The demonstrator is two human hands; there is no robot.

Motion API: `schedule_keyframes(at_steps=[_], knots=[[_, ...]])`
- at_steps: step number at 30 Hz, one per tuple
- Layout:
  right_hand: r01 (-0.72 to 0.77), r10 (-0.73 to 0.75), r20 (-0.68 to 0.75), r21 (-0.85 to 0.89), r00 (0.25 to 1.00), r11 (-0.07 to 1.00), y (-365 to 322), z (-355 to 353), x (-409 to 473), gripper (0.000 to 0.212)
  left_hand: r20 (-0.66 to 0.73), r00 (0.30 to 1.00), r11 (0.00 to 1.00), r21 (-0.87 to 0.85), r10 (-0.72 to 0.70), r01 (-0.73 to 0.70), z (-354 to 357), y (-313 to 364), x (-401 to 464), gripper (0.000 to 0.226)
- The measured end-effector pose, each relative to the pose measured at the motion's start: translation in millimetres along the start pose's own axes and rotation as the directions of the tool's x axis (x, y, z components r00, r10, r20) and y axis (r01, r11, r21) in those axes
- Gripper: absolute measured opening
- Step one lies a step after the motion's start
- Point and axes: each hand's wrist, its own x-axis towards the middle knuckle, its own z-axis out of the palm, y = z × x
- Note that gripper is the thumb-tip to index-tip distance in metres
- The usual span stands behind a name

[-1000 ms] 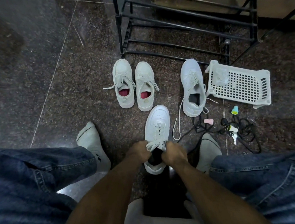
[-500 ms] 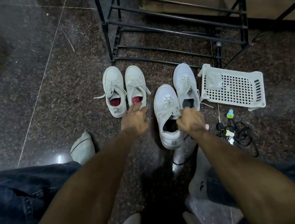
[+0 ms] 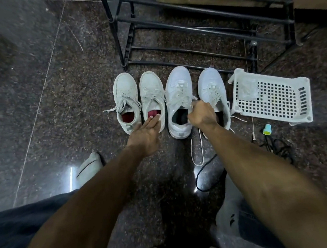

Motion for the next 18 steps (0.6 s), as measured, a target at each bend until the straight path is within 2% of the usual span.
schedule_keyframes(at_steps=[2,5,7,9,12,14,18], knots=[[0.021,-0.017,-0.111,0.030,0.994,0.999,11,1,-10,0.031,-0.010,1.000,1.000,0.000,-0.010,0.010,2,1,0,0.066],[0.045,-0.104,-0.305,-0.195,0.947,0.980,34,4,-25,0.039,-0.015,1.000,1.000,-0.009,-0.026,0.026,1,5,-1,0.063],[-0.043,-0.022,-0.235,-0.267,0.972,0.963,53,8,-32,0.044,-0.032,0.999,1.000,-0.006,-0.031,0.031,0,7,-1,0.061],[-0.104,0.090,-0.063,-0.275,0.994,0.956,66,8,-40,0.045,-0.054,0.998,0.999,-0.003,-0.037,0.037,1,10,-3,0.060],[0.028,0.000,0.071,-0.401,0.997,0.915,71,11,-55,0.038,-0.183,0.980,0.996,-0.030,-0.084,0.079,9,17,-14,0.055],[0.109,-0.063,0.116,-0.459,0.991,0.882,65,13,-67,0.031,-0.257,0.955,0.985,-0.126,-0.149,0.120,20,20,-25,0.050],[0.142,-0.117,0.084,-0.441,0.990,0.886,48,20,-103,0.018,-0.177,0.960,0.933,-0.329,-0.216,0.149,43,26,-47,0.040]])
